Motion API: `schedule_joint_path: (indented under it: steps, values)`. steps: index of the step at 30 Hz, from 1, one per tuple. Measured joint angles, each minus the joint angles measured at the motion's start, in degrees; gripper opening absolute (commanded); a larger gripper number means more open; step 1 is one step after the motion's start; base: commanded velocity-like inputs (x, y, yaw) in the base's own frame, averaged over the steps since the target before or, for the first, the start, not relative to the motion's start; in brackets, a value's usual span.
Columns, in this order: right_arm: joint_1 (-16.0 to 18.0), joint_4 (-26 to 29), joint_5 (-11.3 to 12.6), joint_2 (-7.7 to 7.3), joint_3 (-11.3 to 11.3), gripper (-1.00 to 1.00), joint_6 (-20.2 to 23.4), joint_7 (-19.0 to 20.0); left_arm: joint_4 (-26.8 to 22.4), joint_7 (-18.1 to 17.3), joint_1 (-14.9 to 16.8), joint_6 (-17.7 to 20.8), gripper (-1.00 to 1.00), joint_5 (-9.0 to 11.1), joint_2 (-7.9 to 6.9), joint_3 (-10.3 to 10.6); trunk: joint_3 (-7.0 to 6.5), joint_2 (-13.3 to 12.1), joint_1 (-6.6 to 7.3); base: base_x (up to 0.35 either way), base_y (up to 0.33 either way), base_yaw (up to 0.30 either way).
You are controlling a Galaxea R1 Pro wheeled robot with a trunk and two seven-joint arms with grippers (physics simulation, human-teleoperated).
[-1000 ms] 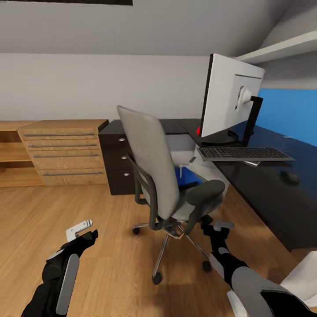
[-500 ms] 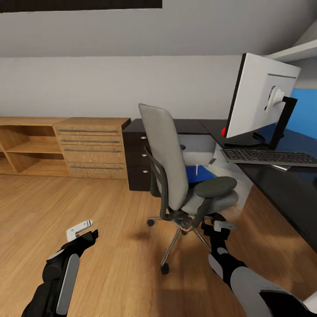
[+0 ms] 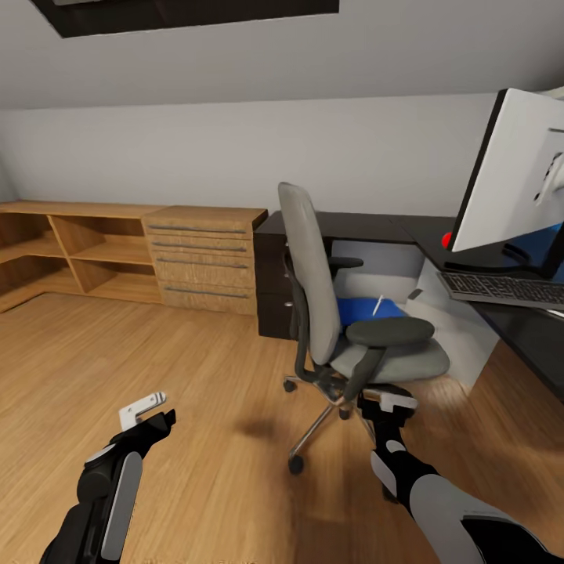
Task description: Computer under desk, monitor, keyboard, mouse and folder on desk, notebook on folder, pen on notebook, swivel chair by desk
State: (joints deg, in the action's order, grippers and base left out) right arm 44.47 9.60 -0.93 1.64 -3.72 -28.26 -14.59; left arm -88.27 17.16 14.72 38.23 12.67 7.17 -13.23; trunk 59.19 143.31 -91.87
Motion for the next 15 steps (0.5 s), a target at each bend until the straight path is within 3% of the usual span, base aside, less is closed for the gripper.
schedule_joint_path:
  steps: [15]
  values:
    - [0.01, 0.08, -0.04, -0.09, -0.01, 1.0, -0.03, 0.03, 0.82, 0.0, 0.0, -0.01, 1.0, -0.04, 0.14, 0.14, 0.0, 0.0, 0.0, 0.0, 0.0, 0.279]
